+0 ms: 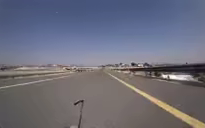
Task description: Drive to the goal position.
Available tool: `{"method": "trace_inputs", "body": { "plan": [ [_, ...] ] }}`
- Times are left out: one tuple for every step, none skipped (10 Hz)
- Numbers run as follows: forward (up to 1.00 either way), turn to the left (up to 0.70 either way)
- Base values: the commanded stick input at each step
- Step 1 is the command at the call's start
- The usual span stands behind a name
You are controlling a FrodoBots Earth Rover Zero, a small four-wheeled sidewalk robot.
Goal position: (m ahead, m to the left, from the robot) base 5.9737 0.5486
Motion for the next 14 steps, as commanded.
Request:
{"method": "trace_inputs", "body": {
  "plan": [
    [1.0, 0.0],
    [1.0, 0.0],
    [1.0, 0.0],
    [1.0, 0.0],
    [1.0, 0.0],
    [1.0, 0.0],
    [1.0, 0.0],
    [1.0, 0.0],
    [1.0, 0.0],
    [1.0, 0.0],
    [1.0, 0.0],
    [1.0, 0.0],
    [1.0, 0.0],
    [1.0, 0.0]
  ]
}}
